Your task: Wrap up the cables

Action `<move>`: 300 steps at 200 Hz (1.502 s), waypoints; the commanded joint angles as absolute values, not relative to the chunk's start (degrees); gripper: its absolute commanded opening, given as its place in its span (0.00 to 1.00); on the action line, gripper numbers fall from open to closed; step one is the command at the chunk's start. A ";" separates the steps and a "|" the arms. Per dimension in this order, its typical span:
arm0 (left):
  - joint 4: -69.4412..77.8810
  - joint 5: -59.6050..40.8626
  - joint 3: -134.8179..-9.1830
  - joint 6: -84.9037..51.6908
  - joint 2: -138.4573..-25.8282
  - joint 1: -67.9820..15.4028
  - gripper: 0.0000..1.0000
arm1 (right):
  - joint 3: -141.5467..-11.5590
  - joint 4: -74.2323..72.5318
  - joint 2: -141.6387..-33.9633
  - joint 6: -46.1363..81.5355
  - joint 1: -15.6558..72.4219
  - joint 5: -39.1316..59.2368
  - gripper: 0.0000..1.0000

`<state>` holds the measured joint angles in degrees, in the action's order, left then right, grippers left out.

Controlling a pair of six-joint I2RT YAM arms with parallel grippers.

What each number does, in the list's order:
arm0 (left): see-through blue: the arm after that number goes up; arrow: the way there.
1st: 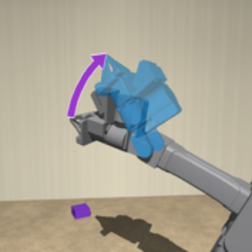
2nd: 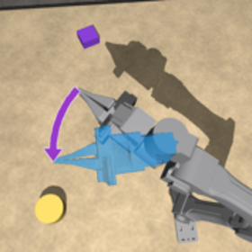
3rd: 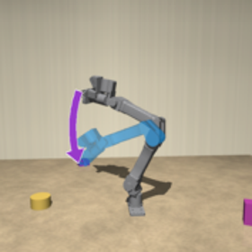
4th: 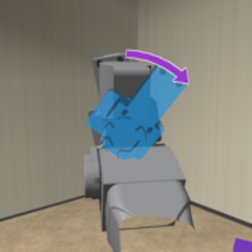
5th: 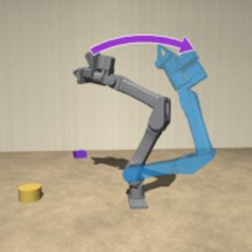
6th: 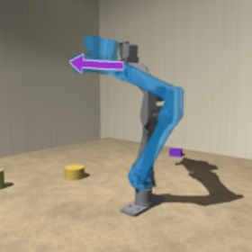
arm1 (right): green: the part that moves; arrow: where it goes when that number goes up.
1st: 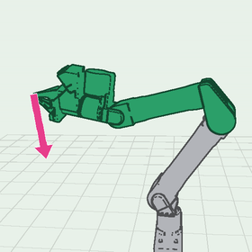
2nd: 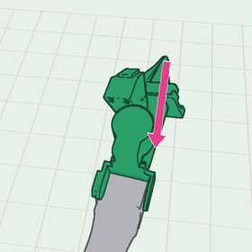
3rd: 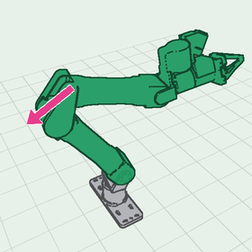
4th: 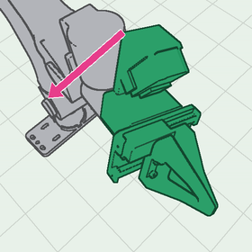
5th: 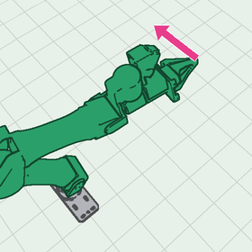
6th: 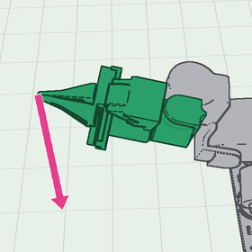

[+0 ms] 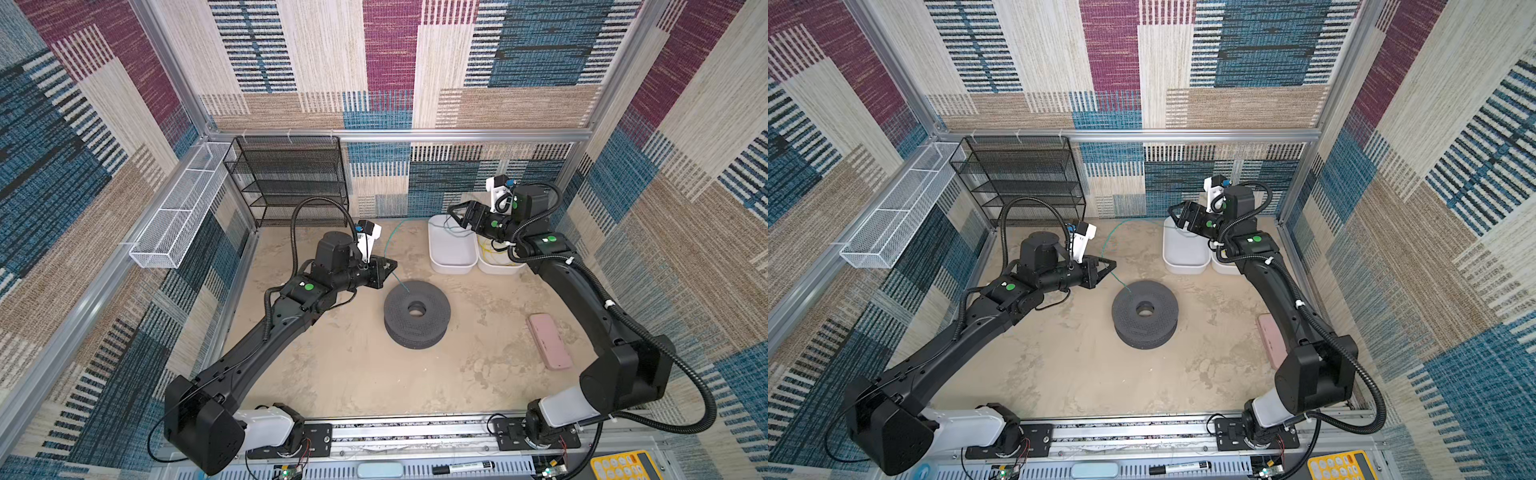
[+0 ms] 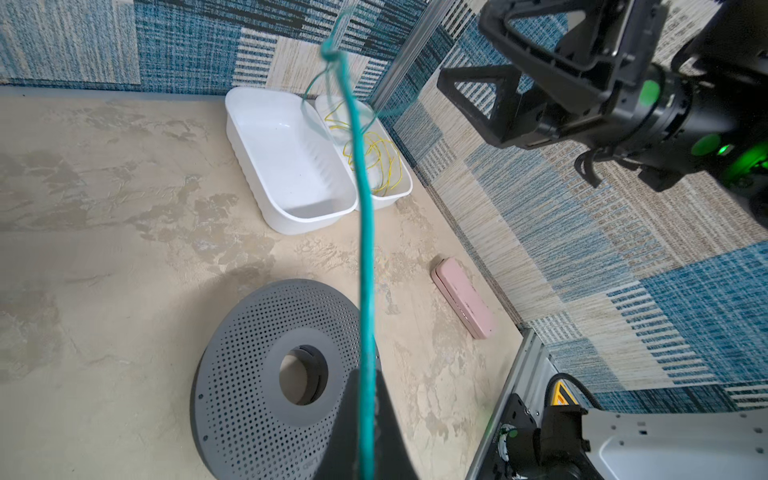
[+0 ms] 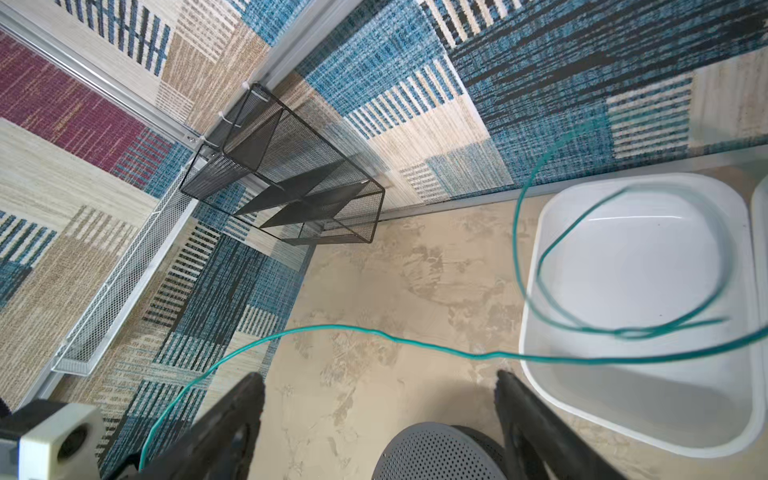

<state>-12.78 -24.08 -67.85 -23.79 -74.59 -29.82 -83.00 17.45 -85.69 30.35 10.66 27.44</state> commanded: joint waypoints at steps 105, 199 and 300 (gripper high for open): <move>-20.11 -31.52 -67.80 -12.34 -73.34 -29.31 0.00 | -67.70 -7.15 -81.66 48.45 22.21 35.84 0.80; -20.26 -34.83 -63.38 -8.75 -67.11 -29.32 0.00 | -69.57 -23.26 -93.58 63.66 24.96 35.34 0.76; -23.15 -37.88 -61.92 -5.54 -65.74 -29.39 0.00 | -78.92 -24.09 -97.03 64.17 24.49 37.00 0.04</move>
<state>-21.47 -35.07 -62.08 -8.58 -66.22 -29.36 -75.26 -24.47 -96.57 66.89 24.97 37.58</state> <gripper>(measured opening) 0.049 0.091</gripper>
